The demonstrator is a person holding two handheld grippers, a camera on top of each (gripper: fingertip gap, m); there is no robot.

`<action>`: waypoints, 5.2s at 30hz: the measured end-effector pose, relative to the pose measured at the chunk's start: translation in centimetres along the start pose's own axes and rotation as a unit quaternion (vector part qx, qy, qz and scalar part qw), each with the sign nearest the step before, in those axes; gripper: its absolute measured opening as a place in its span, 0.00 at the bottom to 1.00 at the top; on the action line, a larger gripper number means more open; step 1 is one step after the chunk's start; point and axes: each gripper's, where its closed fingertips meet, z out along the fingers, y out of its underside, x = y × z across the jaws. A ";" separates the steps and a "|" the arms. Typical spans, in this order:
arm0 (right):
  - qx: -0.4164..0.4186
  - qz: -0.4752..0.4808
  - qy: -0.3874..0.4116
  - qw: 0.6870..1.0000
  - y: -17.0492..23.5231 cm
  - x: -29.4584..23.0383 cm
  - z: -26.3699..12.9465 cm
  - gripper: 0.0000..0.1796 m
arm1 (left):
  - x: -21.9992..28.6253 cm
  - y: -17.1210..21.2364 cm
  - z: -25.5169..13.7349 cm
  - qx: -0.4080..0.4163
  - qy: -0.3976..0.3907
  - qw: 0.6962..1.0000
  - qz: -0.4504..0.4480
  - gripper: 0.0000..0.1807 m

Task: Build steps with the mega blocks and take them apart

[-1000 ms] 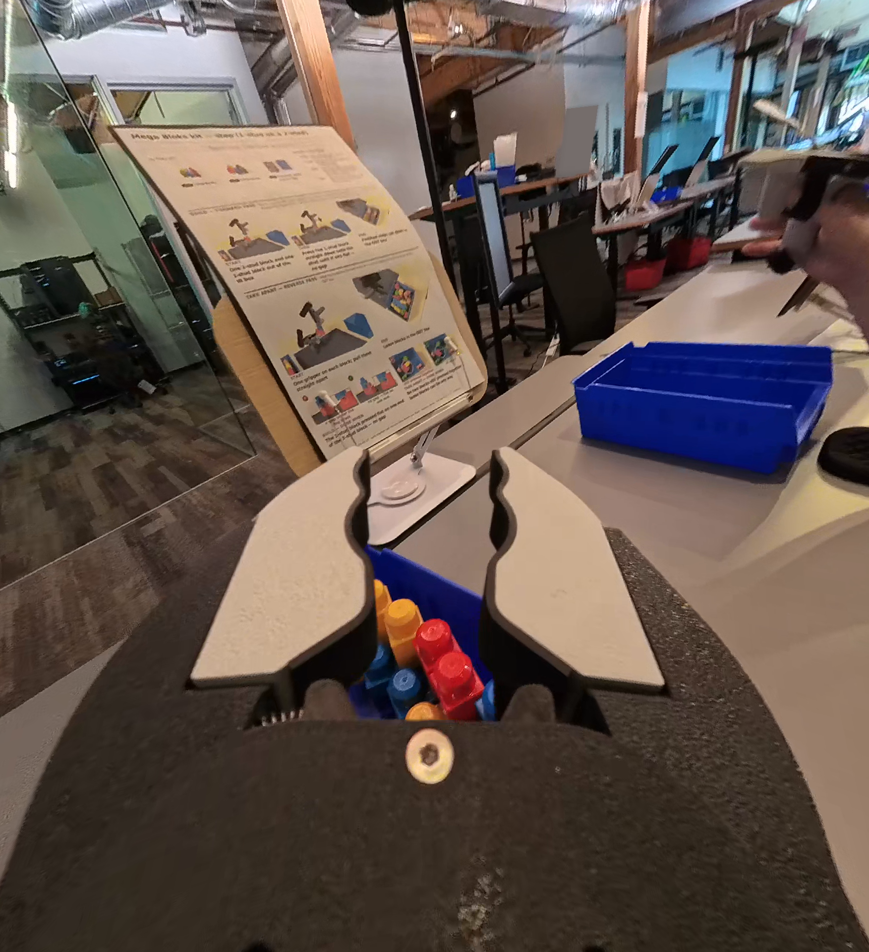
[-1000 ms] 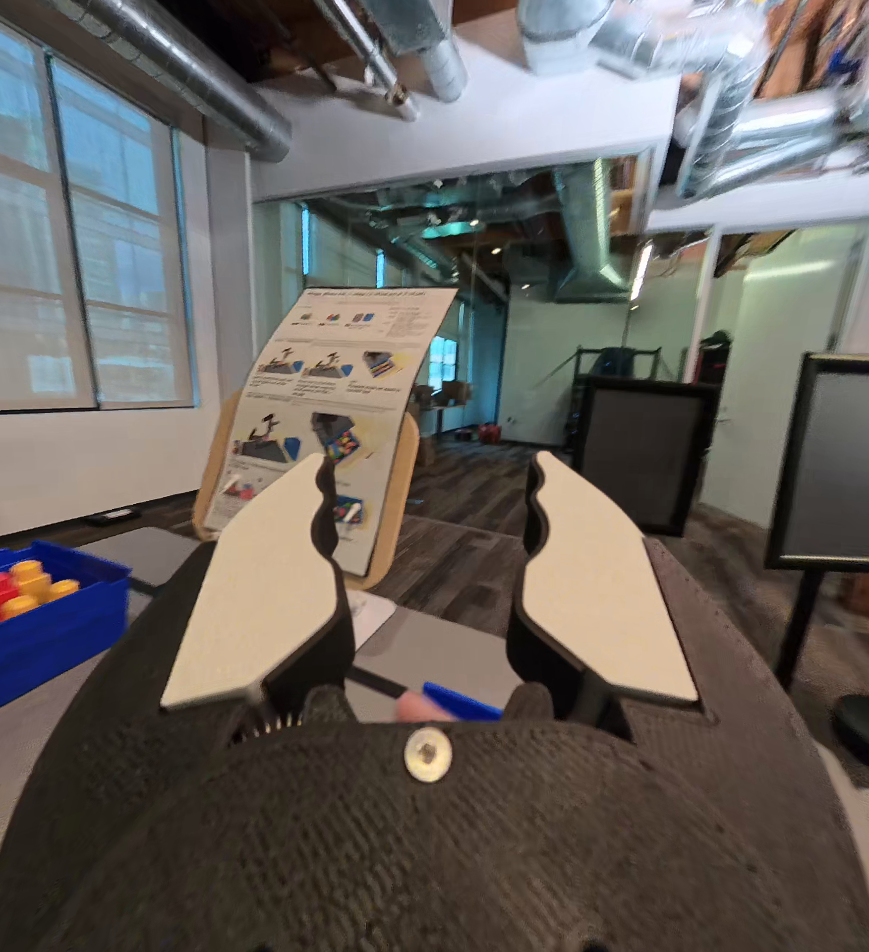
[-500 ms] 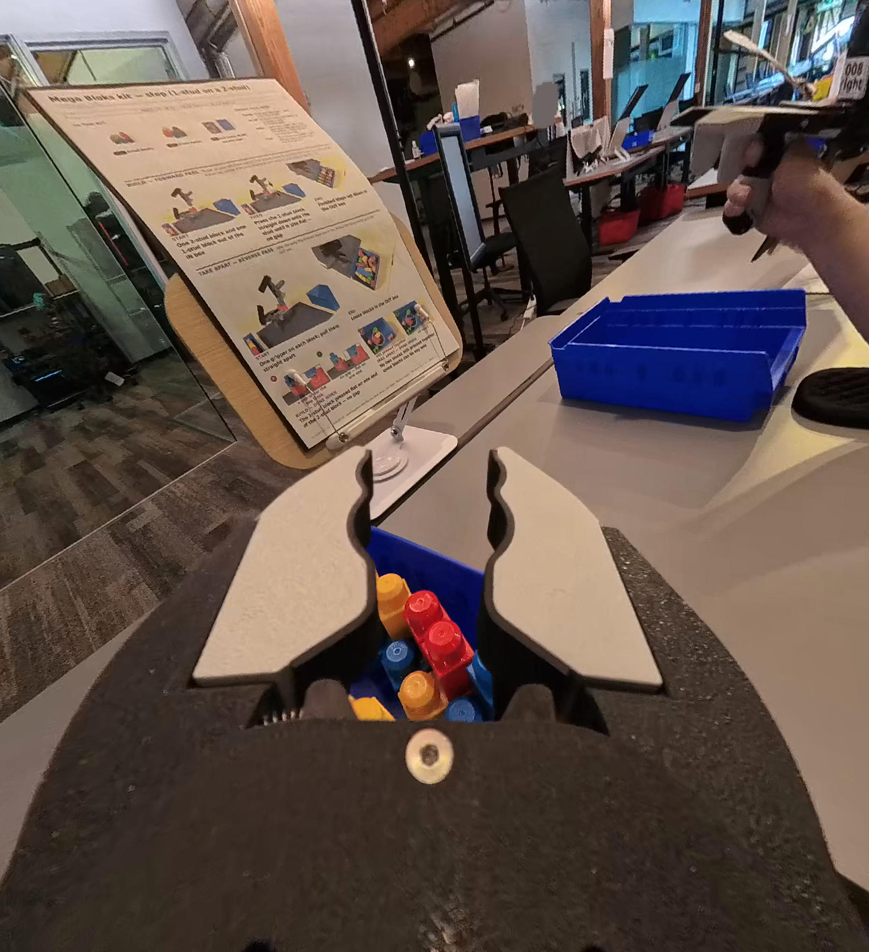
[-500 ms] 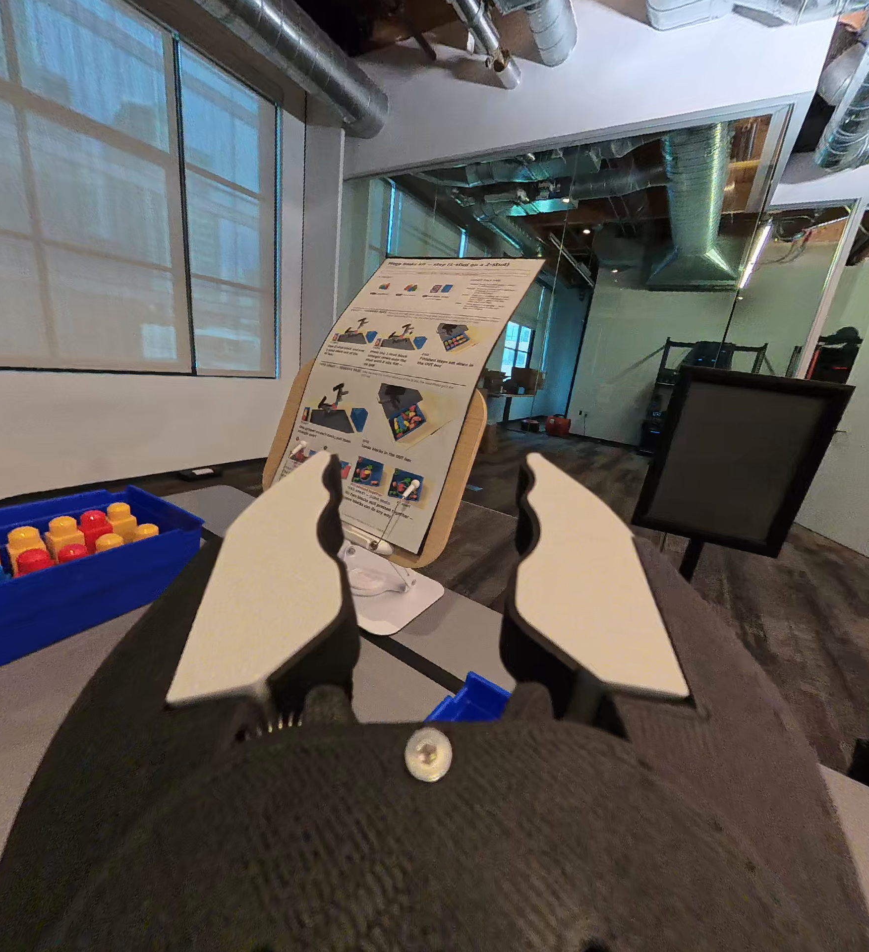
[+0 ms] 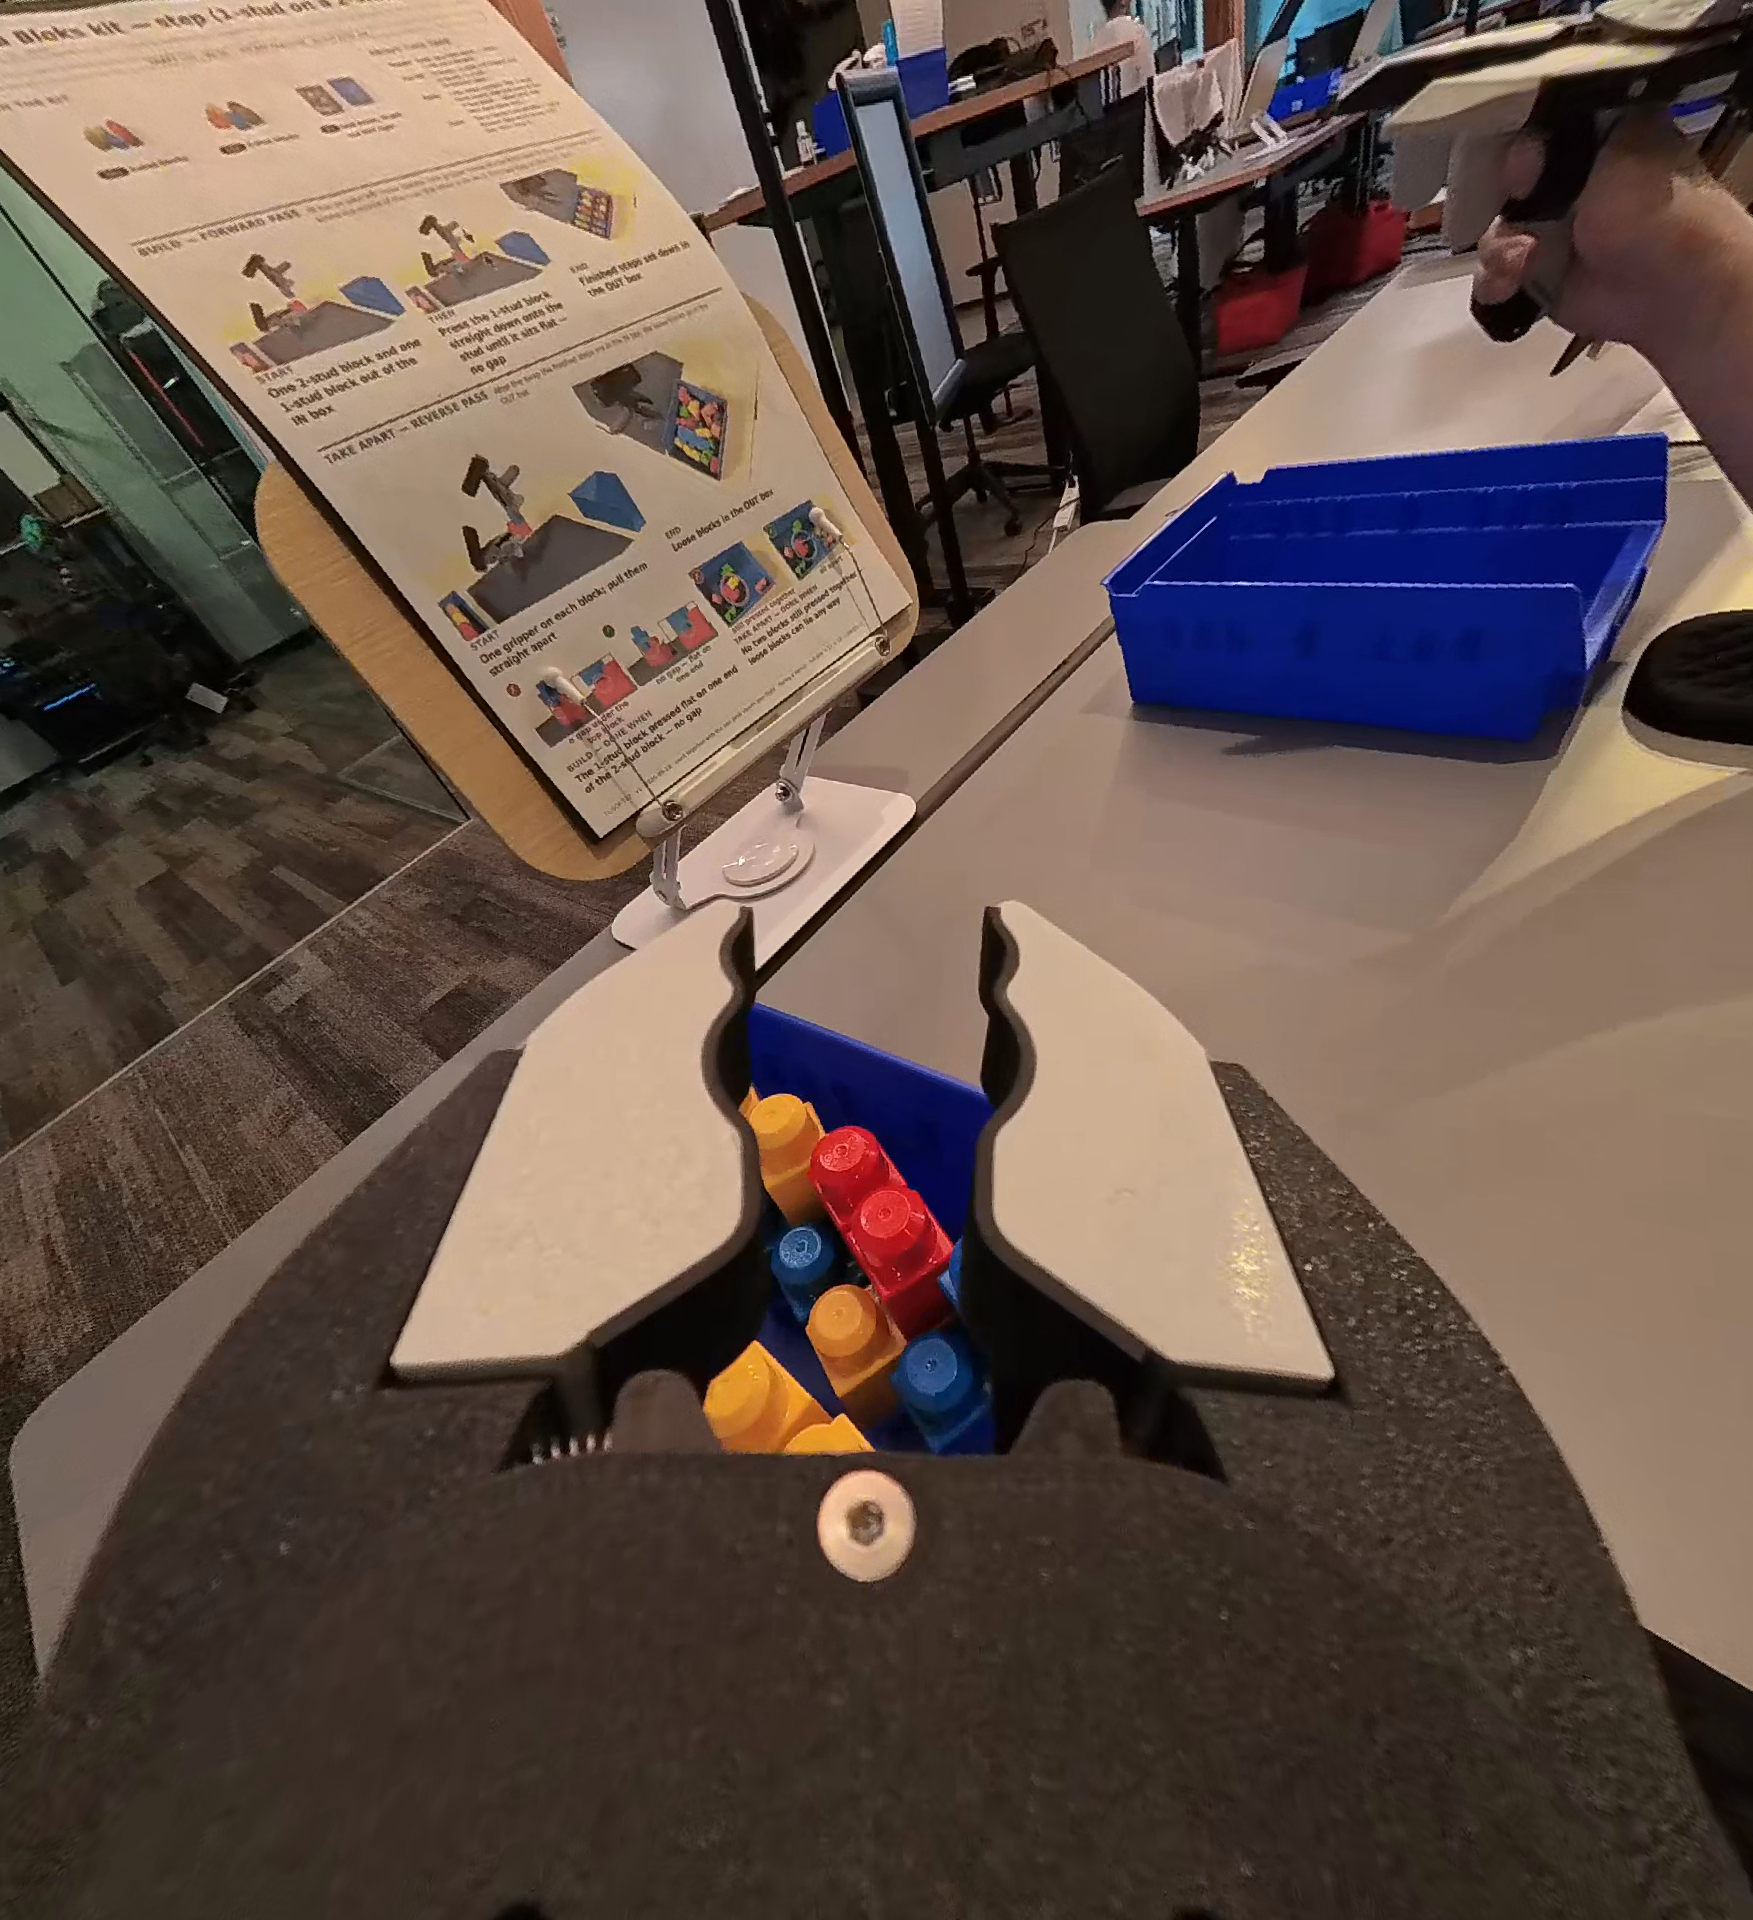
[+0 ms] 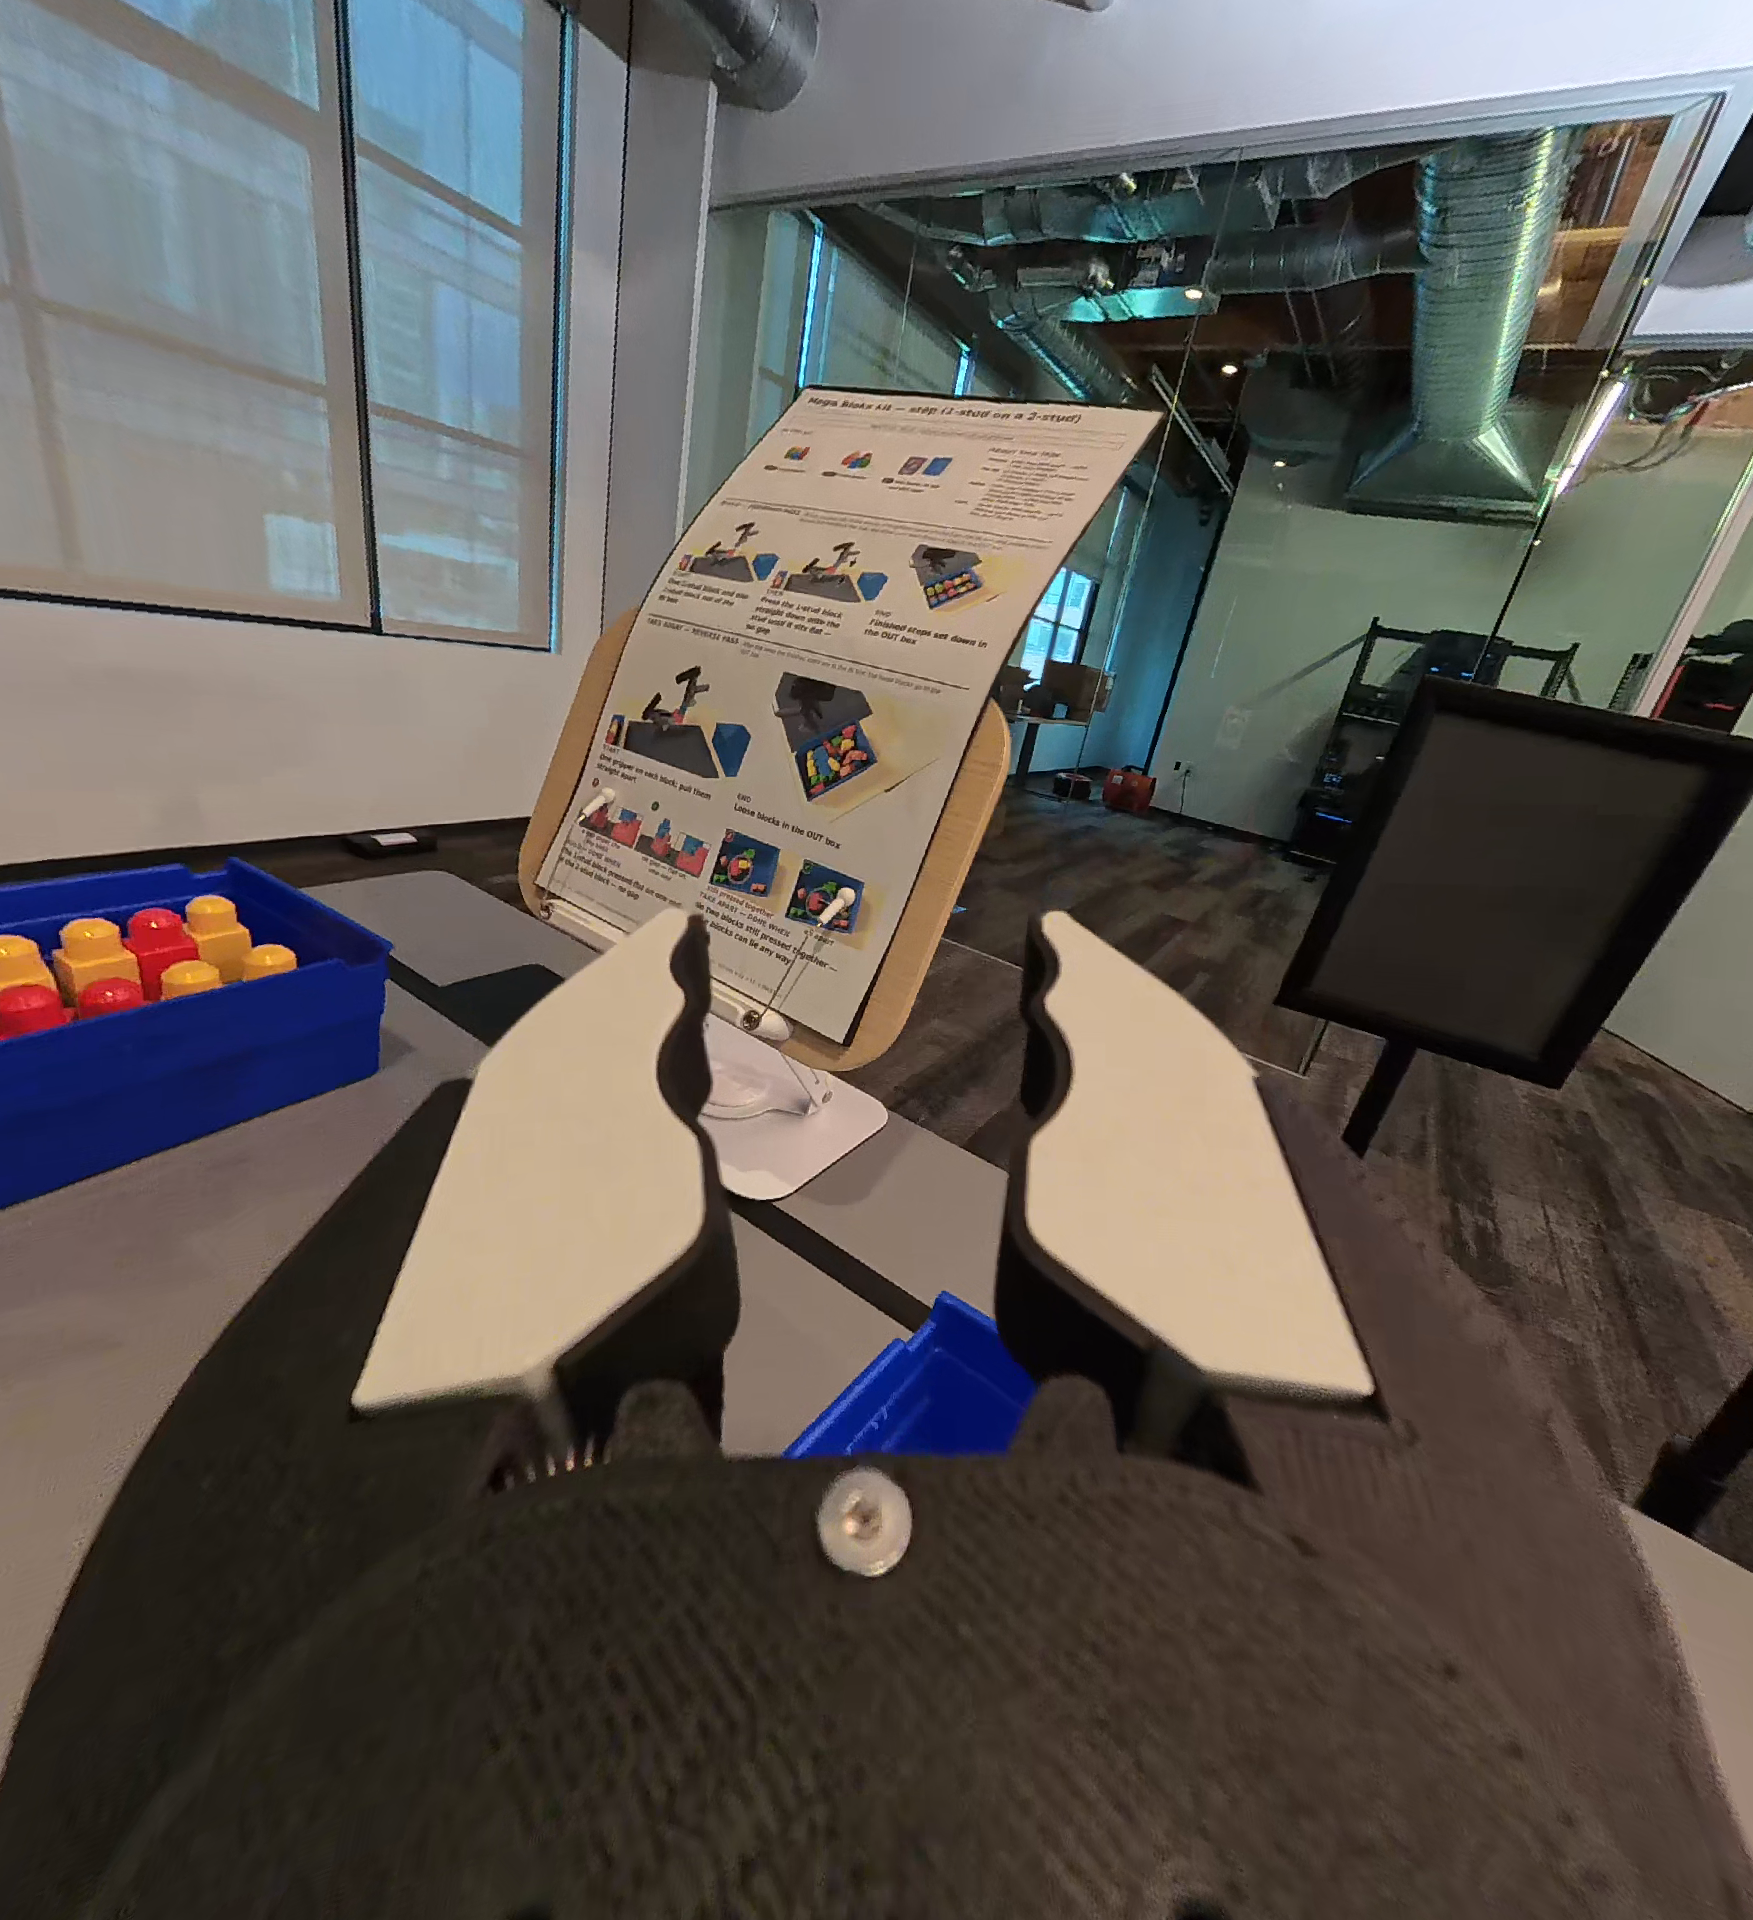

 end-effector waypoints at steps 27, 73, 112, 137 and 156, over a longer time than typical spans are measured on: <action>-0.069 -0.048 0.005 0.996 3.2 -1.4 2.1 0.29 | 0.8 0.1 0.8 -0.014 0.014 1.000 0.007 0.22; -0.066 -0.030 -0.060 0.996 3.2 -6.2 4.2 0.29 | -0.3 -10.2 2.0 0.271 0.024 0.942 -0.198 0.21; -0.038 -0.088 -0.046 0.994 2.6 -7.4 4.5 0.26 | 3.4 -7.8 8.2 0.182 0.072 0.969 -0.151 0.16; -0.075 -0.065 -0.112 0.989 3.9 -9.6 4.9 0.26 | 1.9 -4.7 9.9 0.067 -0.026 0.995 -0.070 0.21; -0.087 -0.081 -0.111 0.987 4.8 -9.9 5.3 0.26 | 2.1 -5.0 9.8 0.071 -0.022 0.995 -0.072 0.20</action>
